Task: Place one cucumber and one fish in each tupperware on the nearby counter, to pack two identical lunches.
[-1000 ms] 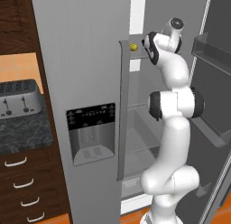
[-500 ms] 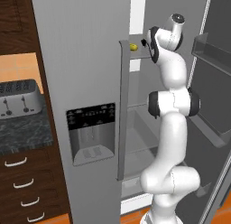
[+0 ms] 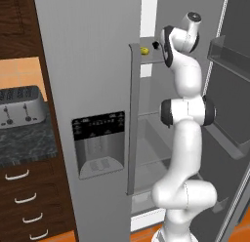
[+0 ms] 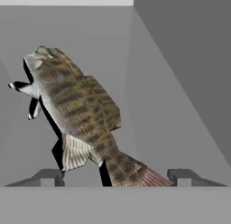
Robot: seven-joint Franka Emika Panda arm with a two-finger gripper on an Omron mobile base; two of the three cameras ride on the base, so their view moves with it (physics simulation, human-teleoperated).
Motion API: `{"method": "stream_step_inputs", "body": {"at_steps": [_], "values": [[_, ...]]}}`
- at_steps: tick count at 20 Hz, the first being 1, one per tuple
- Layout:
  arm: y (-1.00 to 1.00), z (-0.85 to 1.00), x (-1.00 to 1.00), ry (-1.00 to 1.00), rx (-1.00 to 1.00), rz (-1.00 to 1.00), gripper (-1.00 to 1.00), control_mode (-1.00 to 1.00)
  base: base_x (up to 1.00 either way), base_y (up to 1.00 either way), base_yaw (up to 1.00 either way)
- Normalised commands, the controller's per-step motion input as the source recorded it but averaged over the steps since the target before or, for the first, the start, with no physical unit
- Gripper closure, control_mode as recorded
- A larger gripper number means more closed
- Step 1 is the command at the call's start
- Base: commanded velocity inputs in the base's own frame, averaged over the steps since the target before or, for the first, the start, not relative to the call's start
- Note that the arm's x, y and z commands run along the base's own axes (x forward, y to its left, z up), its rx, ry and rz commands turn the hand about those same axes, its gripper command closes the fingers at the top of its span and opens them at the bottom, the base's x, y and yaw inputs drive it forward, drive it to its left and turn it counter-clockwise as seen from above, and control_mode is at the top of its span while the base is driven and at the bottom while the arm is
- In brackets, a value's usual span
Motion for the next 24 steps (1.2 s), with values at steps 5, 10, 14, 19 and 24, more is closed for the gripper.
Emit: {"method": "stream_step_inputs", "body": {"at_steps": [5, 10, 14, 19, 24], "values": [[0.09, 0.00, -0.84, -0.20, 0.00, 0.08, 1.00, -1.00, 0.00, 0.00, 0.00], [0.33, -0.16, -1.00, -0.51, -0.06, 0.13, 1.00, -1.00, 0.00, 0.00, 0.00], [0.58, -0.92, -1.00, -0.77, -0.19, 0.11, 1.00, -1.00, 0.00, 0.00, 0.00], [0.83, -0.78, -1.00, -0.81, -0.18, 0.05, 1.00, -1.00, 0.00, 0.00, 0.00], [0.83, -0.05, -1.00, -0.40, -0.11, 0.01, 1.00, -1.00, 0.00, 0.00, 0.00]]}}
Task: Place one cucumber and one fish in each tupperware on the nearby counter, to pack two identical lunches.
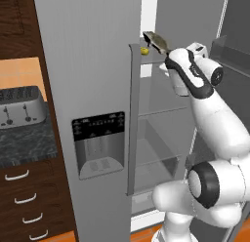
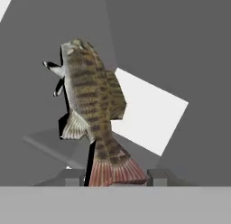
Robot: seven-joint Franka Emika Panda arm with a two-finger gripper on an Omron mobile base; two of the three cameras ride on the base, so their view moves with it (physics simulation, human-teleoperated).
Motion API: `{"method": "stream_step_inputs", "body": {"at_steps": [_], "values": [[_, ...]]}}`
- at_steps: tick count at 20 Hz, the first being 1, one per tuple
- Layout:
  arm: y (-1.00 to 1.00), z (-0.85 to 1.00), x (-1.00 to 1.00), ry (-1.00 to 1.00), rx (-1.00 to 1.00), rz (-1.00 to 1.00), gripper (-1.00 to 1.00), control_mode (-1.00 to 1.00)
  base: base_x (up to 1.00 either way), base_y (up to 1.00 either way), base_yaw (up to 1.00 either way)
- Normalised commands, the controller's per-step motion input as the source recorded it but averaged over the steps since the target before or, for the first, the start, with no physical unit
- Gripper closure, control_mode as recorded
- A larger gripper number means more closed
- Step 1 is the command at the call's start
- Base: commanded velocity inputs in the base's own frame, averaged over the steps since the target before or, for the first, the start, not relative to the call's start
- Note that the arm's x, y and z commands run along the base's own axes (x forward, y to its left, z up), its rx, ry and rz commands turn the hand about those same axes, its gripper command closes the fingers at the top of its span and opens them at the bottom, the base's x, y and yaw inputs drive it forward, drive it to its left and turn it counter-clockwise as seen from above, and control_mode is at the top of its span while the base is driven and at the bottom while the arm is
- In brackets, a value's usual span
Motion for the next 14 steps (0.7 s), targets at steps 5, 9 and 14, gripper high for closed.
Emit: {"method": "stream_step_inputs", "body": {"at_steps": [5, 9, 14], "values": [[0.13, 0.02, -1.00, 0.32, -0.06, -0.01, 1.00, -1.00, 0.00, 0.00, 0.00], [0.00, 0.18, -1.00, 0.69, 0.00, -0.04, 1.00, -1.00, 0.00, 0.00, 0.00], [-0.06, 0.26, -1.00, 0.79, 0.00, -0.07, 1.00, -1.00, 0.00, 0.00, 0.00]]}}
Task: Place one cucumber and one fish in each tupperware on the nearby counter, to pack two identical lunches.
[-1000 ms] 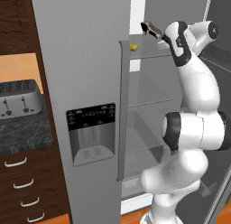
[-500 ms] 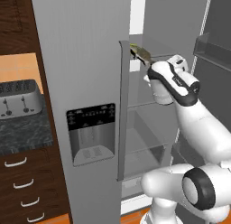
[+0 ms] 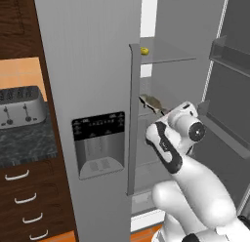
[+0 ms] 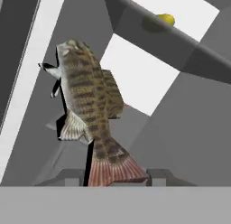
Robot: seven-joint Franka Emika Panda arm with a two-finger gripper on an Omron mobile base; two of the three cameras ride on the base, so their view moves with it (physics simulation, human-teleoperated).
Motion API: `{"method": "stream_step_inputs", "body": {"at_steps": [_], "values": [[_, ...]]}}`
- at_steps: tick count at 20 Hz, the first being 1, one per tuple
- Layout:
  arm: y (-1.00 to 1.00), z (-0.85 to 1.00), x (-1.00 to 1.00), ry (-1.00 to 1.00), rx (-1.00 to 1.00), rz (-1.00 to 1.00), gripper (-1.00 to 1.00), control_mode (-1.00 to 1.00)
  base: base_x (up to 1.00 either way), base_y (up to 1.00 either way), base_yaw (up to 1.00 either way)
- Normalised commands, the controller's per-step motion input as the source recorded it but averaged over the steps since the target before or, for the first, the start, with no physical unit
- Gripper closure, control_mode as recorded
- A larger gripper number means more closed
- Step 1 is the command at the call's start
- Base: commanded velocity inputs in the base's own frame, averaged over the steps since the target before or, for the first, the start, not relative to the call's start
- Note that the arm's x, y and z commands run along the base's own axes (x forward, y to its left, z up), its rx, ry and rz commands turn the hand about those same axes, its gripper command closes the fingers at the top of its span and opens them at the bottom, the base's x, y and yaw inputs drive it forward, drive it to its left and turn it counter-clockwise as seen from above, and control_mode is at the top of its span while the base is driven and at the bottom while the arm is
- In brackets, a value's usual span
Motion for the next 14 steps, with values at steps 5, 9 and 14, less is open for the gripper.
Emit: {"method": "stream_step_inputs", "body": {"at_steps": [5, 9, 14], "values": [[-0.35, 0.54, -1.00, 0.71, 0.00, -0.14, 1.00, -1.00, 0.00, 0.00, 0.00], [-0.33, 0.61, -1.00, 0.63, 0.00, -0.12, 1.00, -1.00, 0.00, 0.00, 0.00], [0.02, 0.21, -0.35, 0.23, -0.02, -0.01, 1.00, 1.00, -0.21, 0.55, 0.07]]}}
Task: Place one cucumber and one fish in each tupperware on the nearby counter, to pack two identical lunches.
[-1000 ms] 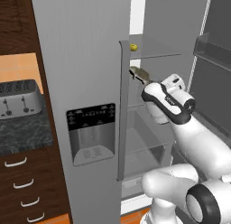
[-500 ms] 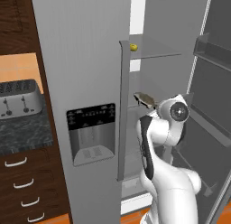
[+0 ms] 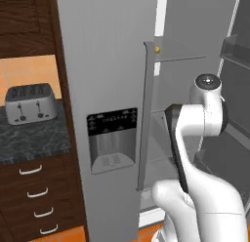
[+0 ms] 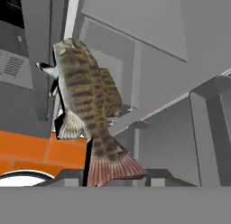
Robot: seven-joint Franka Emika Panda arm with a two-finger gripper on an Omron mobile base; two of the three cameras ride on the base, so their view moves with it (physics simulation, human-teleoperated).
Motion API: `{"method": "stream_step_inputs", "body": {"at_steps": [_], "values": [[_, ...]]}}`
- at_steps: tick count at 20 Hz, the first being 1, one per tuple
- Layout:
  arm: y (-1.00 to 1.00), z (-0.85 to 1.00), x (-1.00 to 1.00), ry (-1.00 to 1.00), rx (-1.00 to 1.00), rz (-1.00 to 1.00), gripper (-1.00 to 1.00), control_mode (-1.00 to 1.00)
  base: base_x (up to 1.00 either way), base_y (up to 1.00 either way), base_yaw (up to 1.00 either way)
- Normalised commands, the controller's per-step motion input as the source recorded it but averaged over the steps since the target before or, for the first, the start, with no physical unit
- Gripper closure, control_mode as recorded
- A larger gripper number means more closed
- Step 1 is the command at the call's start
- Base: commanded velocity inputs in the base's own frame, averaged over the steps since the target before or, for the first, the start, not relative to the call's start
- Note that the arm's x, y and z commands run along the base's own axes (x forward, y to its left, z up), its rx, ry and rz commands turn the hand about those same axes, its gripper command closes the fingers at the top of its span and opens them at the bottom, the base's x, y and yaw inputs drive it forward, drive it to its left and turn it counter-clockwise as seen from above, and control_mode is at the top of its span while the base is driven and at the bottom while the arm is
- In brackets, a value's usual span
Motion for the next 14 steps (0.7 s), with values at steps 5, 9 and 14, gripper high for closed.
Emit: {"method": "stream_step_inputs", "body": {"at_steps": [5, 9, 14], "values": [[0.00, 0.00, 0.00, 0.00, 0.00, 0.00, 1.00, 1.00, 0.00, 1.00, 0.05], [0.00, 0.00, 0.00, 0.00, 0.00, 0.00, 1.00, 1.00, -0.09, 1.00, 0.00], [0.00, 0.00, 0.00, 0.00, 0.00, 0.00, 1.00, 1.00, -0.07, 1.00, 0.00]]}}
